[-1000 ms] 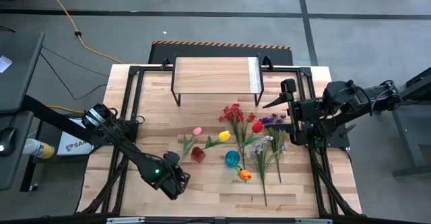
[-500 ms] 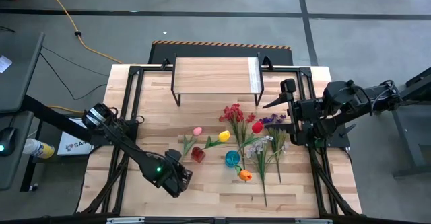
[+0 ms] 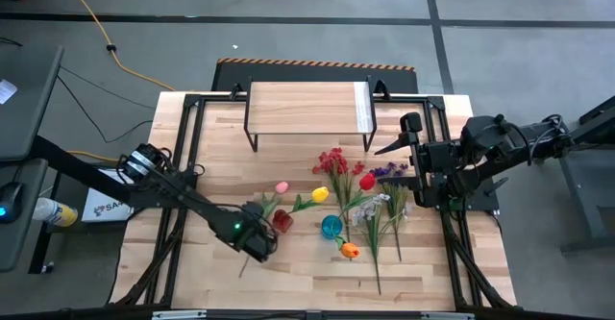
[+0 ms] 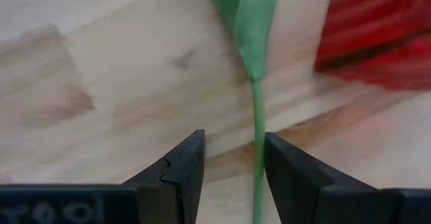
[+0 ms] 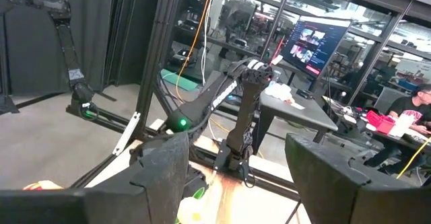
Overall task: Pick and place flowers into a vace then onto a shelf
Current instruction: Put the pink flower into the red vase
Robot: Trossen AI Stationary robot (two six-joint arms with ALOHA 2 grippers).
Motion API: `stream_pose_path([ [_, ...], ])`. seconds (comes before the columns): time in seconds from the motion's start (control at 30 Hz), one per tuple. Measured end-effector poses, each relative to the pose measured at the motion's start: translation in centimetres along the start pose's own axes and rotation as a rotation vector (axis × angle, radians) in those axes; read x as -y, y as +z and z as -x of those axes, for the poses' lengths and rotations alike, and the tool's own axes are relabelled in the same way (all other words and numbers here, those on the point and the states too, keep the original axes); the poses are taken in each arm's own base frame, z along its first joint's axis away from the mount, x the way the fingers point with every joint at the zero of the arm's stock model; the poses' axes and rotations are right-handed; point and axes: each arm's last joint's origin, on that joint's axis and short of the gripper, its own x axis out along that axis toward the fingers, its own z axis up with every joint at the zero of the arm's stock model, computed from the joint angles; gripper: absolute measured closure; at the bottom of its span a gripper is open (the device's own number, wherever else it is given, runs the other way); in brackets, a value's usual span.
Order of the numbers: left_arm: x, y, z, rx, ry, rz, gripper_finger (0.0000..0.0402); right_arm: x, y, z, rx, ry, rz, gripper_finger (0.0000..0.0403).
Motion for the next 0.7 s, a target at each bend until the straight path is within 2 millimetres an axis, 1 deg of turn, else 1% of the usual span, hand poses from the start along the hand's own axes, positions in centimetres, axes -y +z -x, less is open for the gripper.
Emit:
stream_pose_path([
  [0.13,-0.9,-0.2,-1.2,-0.006,-0.039,0.029,0.0218,0.0,0.0,0.0,-0.001,0.000,0.000,0.0164],
  [0.23,-1.1,-0.2,-1.4,-0.006,-0.029,0.059,0.0221,0.0,0.0,0.0,-0.003,-0.003,0.004,0.0164],
  [0.3,-1.2,-0.2,-1.5,-0.006,-0.024,0.059,0.0231,0.0,0.0,0.0,-0.003,-0.004,0.005,0.0164],
  [0.37,-1.3,-0.2,-1.5,-0.007,-0.018,0.058,0.0250,0.0,0.0,0.0,-0.003,-0.004,0.005,0.0164],
  [0.43,-1.3,-0.2,-1.6,-0.007,-0.012,0.058,0.0278,0.0,0.0,0.0,-0.003,-0.004,0.007,0.0164],
  [0.6,-1.4,-0.2,-1.6,-0.009,-0.003,0.071,0.0367,0.0,0.0,0.0,-0.003,-0.007,0.008,0.0164],
  [0.7,-1.5,-0.3,-1.6,-0.010,0.006,0.113,0.0371,0.1,0.0,0.0,-0.008,-0.021,0.009,0.0164],
])
